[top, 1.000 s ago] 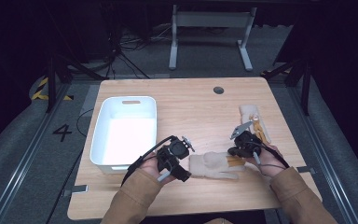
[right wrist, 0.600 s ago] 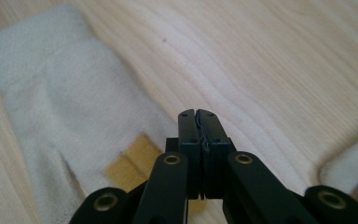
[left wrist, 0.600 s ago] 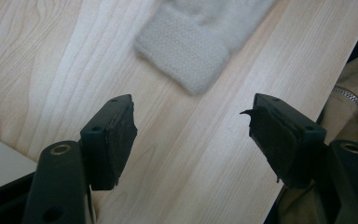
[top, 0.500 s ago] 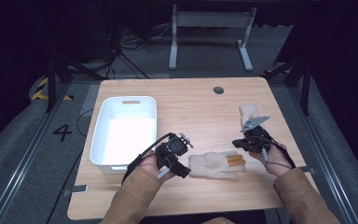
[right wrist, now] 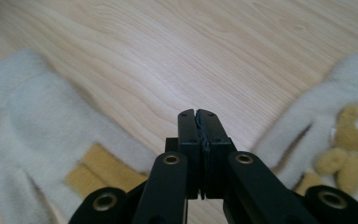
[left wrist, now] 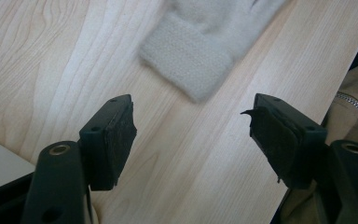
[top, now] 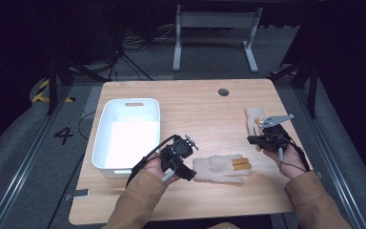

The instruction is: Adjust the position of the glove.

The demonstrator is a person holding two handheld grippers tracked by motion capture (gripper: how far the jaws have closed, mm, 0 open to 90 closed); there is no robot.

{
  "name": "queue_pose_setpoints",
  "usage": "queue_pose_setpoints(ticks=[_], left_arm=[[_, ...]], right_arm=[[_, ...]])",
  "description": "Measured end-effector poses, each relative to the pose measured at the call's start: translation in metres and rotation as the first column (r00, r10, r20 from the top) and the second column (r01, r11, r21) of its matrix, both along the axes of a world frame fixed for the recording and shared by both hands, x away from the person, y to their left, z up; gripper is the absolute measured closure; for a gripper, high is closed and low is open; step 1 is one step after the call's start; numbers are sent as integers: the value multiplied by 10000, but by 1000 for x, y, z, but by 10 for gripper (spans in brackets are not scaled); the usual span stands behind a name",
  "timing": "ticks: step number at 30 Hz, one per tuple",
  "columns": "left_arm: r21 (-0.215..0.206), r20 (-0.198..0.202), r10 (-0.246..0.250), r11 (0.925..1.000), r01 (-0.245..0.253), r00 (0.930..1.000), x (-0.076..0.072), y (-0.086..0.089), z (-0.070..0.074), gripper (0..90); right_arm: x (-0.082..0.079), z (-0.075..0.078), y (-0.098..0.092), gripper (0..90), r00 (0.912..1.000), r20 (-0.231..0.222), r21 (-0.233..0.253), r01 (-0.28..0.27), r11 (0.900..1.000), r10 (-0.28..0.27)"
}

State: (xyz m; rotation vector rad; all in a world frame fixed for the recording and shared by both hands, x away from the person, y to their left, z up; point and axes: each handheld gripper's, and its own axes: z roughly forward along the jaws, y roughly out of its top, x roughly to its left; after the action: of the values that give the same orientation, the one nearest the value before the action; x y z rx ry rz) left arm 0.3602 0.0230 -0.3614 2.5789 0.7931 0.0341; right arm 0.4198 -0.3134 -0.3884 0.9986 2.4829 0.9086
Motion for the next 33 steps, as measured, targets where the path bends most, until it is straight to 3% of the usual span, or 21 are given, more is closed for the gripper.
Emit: queue_pose_setpoints(ticks=[5, 12, 19, 33], left_arm=[[50, 29, -8, 10000, 8, 10000, 0, 0, 0, 312], [72, -53, 83, 9999, -82, 10000, -1, 2, -3, 311], [110, -68, 322, 9994, -321, 9995, -4, 10, -5, 310], [131, -142, 536, 9985, -534, 9985, -6, 15, -9, 310]], right_arm=[[5, -2, -11, 887, 9985, -14, 163, 554, 9983, -554], [17, -8, -32, 888, 9864, -37, 336, 1646, 9858, -1646], [31, -20, -31, 888, 9793, -209, 354, 2022, 9787, -2016], [50, -45, -20, 888, 9745, -646, -413, 2126, 9763, -2149]])
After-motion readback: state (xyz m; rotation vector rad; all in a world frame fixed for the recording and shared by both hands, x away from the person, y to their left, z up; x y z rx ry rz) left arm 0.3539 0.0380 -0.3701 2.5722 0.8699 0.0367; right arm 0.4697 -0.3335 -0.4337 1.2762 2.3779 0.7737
